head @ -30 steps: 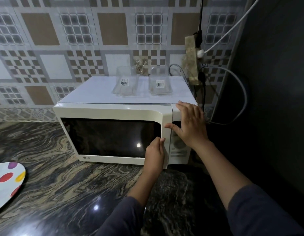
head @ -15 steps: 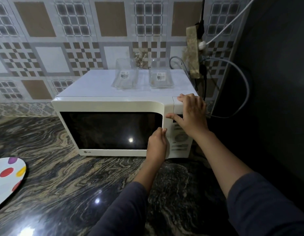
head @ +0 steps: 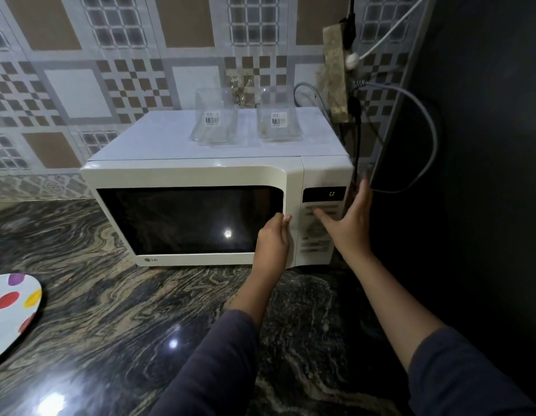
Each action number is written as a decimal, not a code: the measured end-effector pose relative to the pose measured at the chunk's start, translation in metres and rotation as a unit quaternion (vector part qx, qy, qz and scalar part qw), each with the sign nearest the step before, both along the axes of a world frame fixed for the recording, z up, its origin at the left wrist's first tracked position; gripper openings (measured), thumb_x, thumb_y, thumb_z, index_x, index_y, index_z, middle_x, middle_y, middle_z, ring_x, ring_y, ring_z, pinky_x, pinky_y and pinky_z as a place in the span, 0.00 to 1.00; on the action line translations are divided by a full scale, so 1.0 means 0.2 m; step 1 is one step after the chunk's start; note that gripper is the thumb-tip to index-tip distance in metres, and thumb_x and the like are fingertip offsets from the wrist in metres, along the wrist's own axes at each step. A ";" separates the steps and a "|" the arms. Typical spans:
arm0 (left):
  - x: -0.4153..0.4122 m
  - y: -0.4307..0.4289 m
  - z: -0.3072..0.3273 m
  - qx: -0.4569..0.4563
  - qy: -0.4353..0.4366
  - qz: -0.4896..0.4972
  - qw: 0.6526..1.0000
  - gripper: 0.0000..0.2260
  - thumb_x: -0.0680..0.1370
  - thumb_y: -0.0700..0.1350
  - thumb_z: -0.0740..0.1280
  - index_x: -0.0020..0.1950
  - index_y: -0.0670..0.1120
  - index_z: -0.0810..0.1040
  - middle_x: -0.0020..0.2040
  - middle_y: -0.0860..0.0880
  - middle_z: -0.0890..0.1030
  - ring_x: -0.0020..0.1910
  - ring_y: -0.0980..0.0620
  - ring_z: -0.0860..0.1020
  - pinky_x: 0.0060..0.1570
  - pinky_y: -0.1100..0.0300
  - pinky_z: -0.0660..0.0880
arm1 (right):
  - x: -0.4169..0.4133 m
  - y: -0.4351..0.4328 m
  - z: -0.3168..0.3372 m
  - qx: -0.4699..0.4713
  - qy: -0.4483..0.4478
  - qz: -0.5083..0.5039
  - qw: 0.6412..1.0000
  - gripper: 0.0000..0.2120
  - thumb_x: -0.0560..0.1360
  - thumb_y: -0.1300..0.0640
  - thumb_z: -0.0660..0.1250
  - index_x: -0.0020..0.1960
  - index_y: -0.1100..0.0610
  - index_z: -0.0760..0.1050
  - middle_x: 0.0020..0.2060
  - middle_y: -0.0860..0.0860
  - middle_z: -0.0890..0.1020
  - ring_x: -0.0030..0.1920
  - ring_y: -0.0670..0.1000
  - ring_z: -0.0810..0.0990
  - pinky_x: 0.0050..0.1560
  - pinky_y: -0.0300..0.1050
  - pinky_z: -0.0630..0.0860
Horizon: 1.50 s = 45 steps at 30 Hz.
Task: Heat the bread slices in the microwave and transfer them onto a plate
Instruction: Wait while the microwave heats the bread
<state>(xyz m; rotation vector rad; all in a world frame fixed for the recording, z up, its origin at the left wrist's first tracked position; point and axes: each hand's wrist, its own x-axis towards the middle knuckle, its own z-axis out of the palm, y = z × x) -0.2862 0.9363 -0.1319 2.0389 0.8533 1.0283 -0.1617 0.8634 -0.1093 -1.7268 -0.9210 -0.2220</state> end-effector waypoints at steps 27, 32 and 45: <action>0.02 -0.03 -0.01 0.016 -0.062 0.032 0.997 0.13 0.81 0.42 0.58 0.40 0.35 0.73 0.31 0.52 0.68 0.28 0.58 0.65 0.30 0.69 0.60 | 0.05 -0.05 -0.27 -0.088 0.006 0.070 0.994 0.38 0.65 0.64 0.76 0.69 0.69 0.61 0.62 0.65 0.71 0.62 0.53 0.68 0.54 0.18 0.57; 0.01 -0.02 -0.02 0.026 -0.051 0.019 0.998 0.14 0.81 0.43 0.57 0.40 0.36 0.72 0.32 0.49 0.69 0.30 0.54 0.66 0.29 0.67 0.60 | 0.04 -0.05 -0.22 -0.098 0.096 0.080 0.987 0.36 0.65 0.64 0.77 0.68 0.62 0.64 0.61 0.58 0.74 0.61 0.53 0.73 0.52 0.31 0.67; 0.01 -0.01 -0.02 0.020 -0.046 0.010 0.999 0.16 0.81 0.44 0.56 0.38 0.37 0.70 0.31 0.48 0.68 0.30 0.52 0.65 0.31 0.60 0.57 | 0.02 -0.03 -0.15 -0.077 0.230 0.061 0.968 0.27 0.68 0.59 0.74 0.64 0.57 0.68 0.57 0.54 0.78 0.55 0.50 0.77 0.53 0.42 0.73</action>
